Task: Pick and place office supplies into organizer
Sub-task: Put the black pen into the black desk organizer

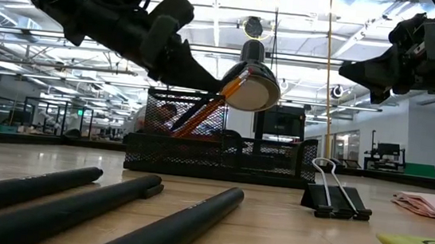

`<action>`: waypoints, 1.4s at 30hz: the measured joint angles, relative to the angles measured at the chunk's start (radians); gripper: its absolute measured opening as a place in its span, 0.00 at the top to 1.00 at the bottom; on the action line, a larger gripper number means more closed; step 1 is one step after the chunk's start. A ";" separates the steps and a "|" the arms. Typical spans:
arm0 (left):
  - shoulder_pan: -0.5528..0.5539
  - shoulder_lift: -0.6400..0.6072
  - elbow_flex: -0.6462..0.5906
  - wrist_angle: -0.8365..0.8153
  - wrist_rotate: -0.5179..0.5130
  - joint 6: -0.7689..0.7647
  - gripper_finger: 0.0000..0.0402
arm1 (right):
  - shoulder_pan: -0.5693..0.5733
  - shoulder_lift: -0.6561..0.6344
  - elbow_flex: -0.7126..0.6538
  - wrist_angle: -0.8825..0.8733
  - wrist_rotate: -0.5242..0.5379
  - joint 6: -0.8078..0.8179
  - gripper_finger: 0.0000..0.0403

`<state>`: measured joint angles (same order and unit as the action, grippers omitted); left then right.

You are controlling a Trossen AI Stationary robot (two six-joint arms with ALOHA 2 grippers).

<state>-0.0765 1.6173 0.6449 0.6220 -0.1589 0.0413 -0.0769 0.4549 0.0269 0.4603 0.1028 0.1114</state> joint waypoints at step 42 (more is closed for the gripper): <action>-0.471 0.300 0.818 -1.418 0.017 -1.301 0.62 | 0.000 0.001 0.000 0.030 -0.002 -0.022 0.98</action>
<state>-0.5471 1.9170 1.4632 -0.7964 -0.1420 -1.2595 -0.0769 0.4561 0.0269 0.4899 0.1005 0.0895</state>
